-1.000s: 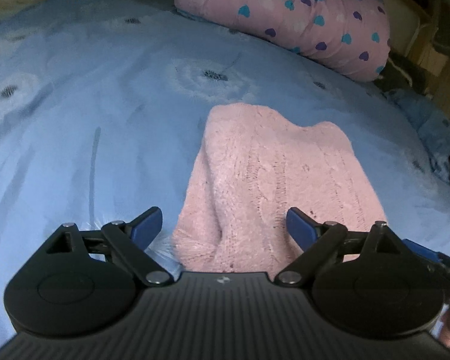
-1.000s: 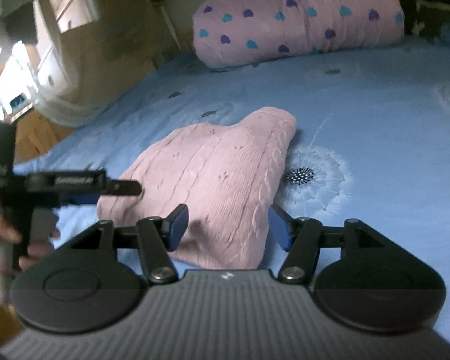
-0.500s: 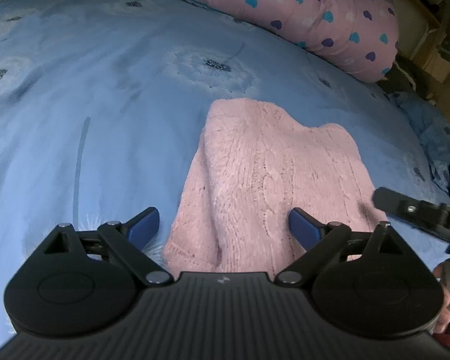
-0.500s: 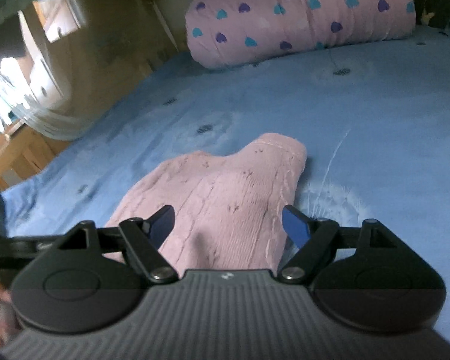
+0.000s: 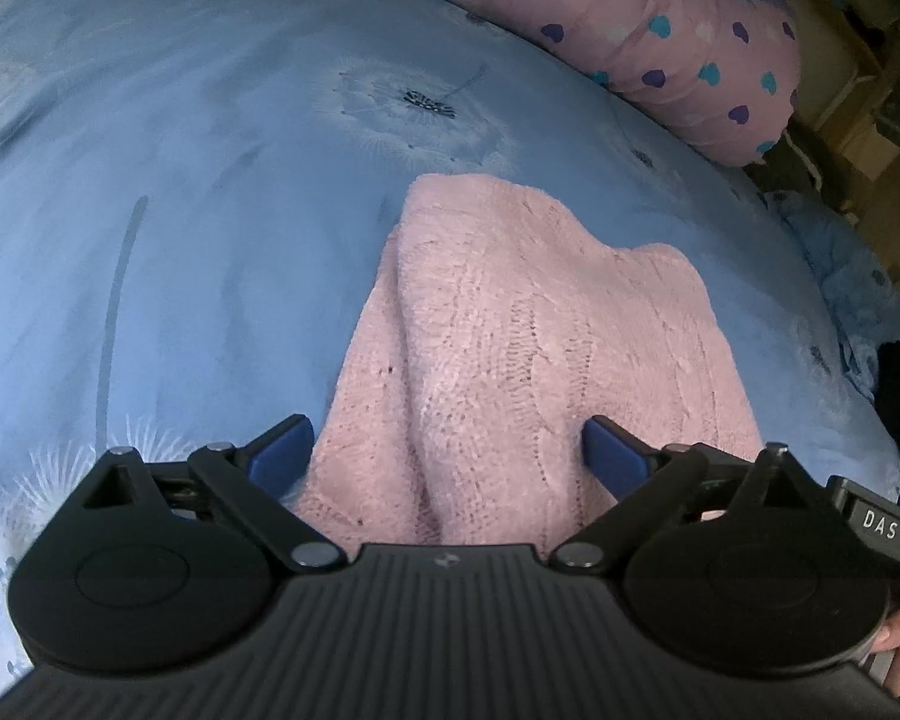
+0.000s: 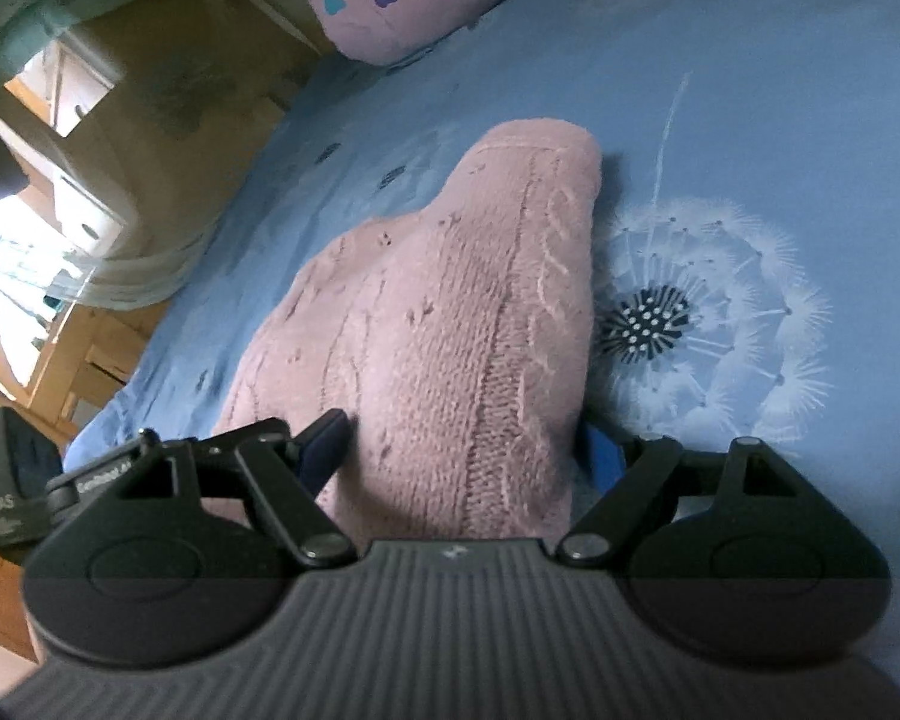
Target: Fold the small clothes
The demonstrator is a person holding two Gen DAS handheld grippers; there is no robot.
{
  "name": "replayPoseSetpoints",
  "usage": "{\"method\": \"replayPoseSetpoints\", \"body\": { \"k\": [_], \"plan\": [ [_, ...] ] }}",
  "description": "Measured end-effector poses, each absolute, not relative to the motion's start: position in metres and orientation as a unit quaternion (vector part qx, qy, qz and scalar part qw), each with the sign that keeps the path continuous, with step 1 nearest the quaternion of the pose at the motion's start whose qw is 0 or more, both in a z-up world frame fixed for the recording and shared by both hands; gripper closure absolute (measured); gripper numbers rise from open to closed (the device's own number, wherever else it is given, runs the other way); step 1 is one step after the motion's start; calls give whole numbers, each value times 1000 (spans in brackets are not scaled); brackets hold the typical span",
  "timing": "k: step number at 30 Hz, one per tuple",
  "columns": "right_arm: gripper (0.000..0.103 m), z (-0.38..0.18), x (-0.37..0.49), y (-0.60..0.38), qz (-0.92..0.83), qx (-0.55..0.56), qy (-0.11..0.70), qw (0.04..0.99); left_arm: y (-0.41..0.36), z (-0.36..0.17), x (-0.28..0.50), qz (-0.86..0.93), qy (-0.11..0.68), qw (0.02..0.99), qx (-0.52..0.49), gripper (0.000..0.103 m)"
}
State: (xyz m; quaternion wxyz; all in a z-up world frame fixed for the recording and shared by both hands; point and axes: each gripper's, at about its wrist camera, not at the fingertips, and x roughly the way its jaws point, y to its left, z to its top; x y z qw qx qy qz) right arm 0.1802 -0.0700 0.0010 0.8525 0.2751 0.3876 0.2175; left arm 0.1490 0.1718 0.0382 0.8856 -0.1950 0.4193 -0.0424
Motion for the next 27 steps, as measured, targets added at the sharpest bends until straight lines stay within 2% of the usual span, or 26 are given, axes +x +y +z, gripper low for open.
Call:
{"method": "replayPoseSetpoints", "body": {
  "k": [18, 20, 23, 27],
  "plan": [
    [20, -3, 199, -57, 252, 270, 375, 850, 170, 32, 152, -55, 423, 882, -199, 6],
    [33, -2, 198, -53, 251, 266, 368, 855, 172, 31, 151, -74, 420, 879, -215, 20],
    [50, 3, 197, -51, 253, 275, 359, 855, 179, 28, 150, -93, 418, 868, -250, 29],
    [55, 19, 192, -49, 262, 274, 345, 859, 183, 30, 147, -106, 409, 865, -270, 35]
  ]
}}
